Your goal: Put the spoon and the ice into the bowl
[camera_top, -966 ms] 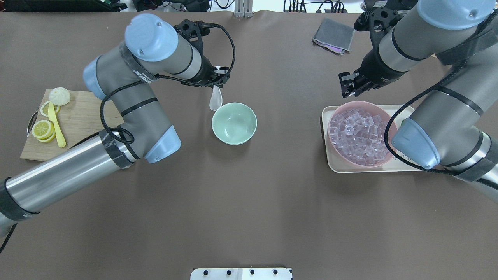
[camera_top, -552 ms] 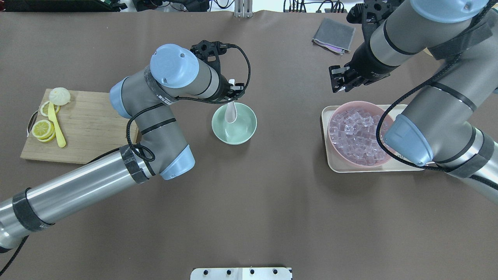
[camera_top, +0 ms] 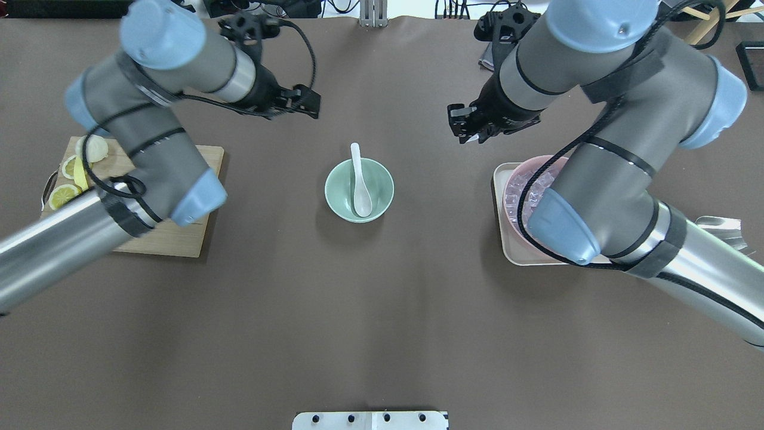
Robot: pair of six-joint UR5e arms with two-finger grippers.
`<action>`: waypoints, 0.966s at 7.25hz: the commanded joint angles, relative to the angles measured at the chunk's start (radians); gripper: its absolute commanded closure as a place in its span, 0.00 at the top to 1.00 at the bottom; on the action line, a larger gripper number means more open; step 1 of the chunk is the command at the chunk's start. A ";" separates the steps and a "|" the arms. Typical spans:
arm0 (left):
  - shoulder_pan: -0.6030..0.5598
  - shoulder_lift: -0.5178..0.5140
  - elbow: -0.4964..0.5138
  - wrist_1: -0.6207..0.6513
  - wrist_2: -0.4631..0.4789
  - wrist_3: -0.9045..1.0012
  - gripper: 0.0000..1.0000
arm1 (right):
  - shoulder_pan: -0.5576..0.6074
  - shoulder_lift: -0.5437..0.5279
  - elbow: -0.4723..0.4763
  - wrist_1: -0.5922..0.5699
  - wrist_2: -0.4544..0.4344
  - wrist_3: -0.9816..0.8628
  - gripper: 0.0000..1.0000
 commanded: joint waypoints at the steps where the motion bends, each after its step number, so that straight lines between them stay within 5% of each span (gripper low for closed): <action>1: -0.215 0.109 -0.019 0.013 -0.172 0.278 0.98 | -0.078 0.061 -0.188 0.230 -0.105 0.129 0.00; 6: -0.237 0.146 -0.009 0.003 -0.172 0.325 0.98 | -0.257 0.122 -0.216 0.234 -0.252 0.266 0.00; 7: -0.232 0.149 -0.005 0.000 -0.171 0.325 0.98 | -0.259 0.126 -0.216 0.234 -0.256 0.292 0.35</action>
